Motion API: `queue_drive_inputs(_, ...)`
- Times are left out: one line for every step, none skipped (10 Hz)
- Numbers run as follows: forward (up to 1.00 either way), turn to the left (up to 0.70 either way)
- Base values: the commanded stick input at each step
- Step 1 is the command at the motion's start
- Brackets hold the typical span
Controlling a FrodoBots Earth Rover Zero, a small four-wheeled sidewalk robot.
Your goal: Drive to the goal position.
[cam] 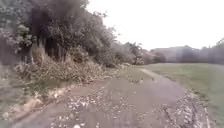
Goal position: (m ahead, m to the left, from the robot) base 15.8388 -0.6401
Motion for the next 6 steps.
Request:
queue_drive_inputs(1.00,-0.40)
queue_drive_inputs(1.00,-0.40)
queue_drive_inputs(1.00,-0.40)
queue_drive_inputs(1.00,-0.40)
queue_drive_inputs(0.00,-1.00)
queue_drive_inputs(0.00,-1.00)
